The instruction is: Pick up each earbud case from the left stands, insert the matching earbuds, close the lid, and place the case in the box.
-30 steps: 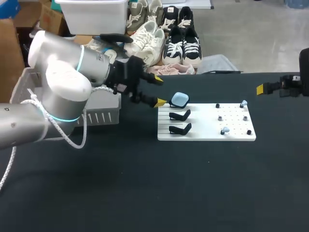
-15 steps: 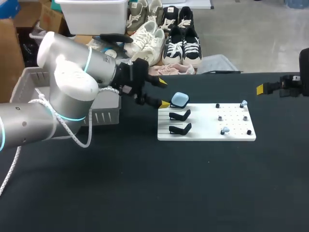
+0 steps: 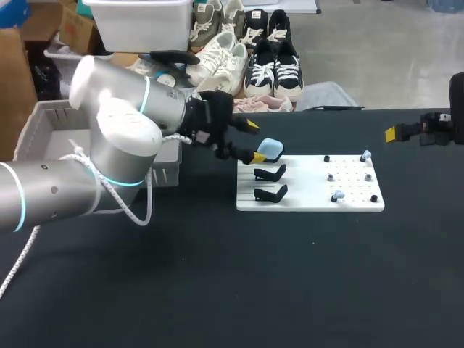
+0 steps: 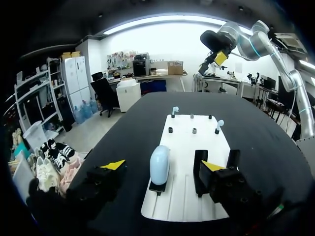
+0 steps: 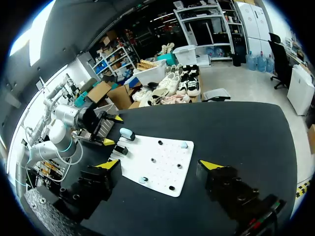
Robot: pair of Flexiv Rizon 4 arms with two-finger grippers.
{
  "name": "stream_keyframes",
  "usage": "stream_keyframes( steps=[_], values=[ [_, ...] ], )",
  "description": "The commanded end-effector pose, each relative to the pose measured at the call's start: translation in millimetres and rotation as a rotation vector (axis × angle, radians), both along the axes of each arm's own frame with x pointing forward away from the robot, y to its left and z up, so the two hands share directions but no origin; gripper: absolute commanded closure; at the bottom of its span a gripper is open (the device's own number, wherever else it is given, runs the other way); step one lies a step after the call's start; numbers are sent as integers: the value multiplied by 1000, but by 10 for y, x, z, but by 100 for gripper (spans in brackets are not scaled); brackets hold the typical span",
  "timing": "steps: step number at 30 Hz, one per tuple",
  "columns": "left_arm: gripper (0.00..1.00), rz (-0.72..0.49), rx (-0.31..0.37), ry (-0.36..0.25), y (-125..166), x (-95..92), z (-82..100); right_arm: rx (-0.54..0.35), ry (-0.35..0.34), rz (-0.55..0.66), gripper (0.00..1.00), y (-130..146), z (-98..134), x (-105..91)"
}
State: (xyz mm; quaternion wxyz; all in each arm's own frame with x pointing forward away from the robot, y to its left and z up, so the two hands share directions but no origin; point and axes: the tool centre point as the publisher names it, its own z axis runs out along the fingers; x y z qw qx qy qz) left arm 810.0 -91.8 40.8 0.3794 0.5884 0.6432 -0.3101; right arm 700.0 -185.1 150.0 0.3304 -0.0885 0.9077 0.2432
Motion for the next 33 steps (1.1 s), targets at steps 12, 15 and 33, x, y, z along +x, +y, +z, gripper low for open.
stream_keyframes(
  steps=[12, 15, 33],
  values=[
    [0, 10, 15, 44, -108, 151, -165, 0, 0, 0, 0, 0, 0, 0],
    [0, 10, 16, 49, -124, 160, -186, 0, 0, 0, 0, 0, 0, 0],
    [0, 6, 28, 55, -200, 157, -261, 0, 0, 0, 0, 0, 0, 0]
  ],
)
